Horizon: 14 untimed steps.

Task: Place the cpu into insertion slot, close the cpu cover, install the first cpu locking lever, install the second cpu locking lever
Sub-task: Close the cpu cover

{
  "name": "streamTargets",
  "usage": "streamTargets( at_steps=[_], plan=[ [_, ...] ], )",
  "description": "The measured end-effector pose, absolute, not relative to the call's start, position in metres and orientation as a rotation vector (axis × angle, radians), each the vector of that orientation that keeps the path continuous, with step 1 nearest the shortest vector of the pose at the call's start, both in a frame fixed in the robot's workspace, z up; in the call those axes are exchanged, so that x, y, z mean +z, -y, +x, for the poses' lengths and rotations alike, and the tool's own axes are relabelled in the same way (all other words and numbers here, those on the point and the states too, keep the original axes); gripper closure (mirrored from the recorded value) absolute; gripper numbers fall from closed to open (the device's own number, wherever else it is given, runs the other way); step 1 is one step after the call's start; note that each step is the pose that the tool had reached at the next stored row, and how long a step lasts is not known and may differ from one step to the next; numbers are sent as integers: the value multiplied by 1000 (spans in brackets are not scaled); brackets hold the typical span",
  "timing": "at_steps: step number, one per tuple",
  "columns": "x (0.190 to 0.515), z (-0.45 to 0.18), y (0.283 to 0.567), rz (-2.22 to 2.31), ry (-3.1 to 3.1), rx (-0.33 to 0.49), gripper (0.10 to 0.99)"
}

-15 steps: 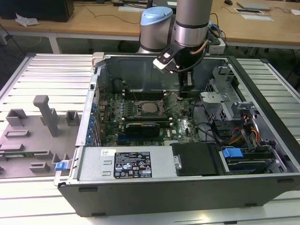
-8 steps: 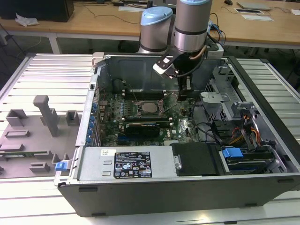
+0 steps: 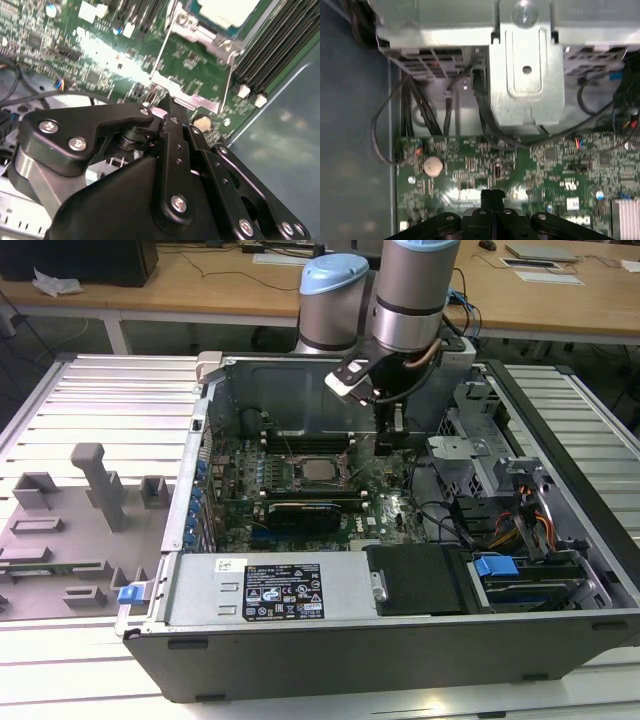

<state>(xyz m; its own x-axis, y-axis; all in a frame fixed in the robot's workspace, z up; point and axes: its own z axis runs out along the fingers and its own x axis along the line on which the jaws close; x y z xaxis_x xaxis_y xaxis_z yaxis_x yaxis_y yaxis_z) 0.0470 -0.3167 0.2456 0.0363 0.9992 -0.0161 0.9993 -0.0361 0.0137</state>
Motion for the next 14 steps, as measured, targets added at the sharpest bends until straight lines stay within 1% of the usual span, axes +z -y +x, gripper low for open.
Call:
streamTargets(
  at_steps=[2, 9, 14],
  plan=[
    [245, 47, 317, 2257, -2177, -28, 980],
    [246, 45, 317, 2257, -2178, -28, 980],
    [245, 21, 316, 2255, -2175, -21, 980]
  ],
)
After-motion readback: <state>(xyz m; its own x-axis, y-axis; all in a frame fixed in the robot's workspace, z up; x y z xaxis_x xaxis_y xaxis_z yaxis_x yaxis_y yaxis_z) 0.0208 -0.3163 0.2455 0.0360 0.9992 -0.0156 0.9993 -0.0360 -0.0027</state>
